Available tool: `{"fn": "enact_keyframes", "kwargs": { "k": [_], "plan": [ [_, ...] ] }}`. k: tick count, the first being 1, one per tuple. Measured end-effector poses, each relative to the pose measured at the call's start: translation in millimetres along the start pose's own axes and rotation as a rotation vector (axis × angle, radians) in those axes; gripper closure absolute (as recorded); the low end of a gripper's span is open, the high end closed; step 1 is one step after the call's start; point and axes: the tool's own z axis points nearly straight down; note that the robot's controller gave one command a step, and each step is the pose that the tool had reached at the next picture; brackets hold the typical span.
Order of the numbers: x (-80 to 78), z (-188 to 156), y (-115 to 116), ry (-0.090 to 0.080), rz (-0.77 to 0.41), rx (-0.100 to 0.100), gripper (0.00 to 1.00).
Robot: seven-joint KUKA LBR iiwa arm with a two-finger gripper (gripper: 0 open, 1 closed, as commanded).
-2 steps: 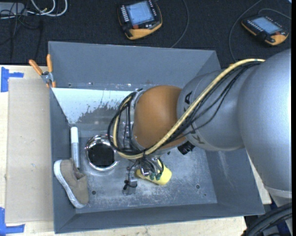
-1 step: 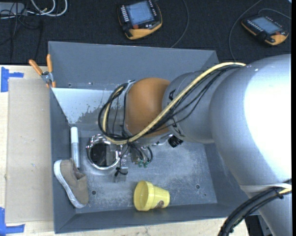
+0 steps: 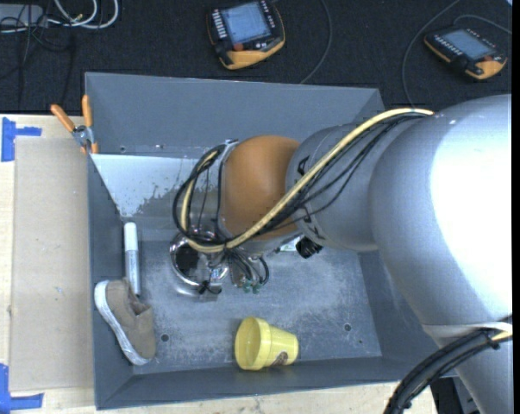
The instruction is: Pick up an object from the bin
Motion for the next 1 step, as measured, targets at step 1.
{"fn": "enact_keyframes", "kwargs": {
  "k": [1],
  "plan": [
    [-7.8,-0.6,-29.8,-0.001,-0.177,-0.001,1.00]
  ]
}}
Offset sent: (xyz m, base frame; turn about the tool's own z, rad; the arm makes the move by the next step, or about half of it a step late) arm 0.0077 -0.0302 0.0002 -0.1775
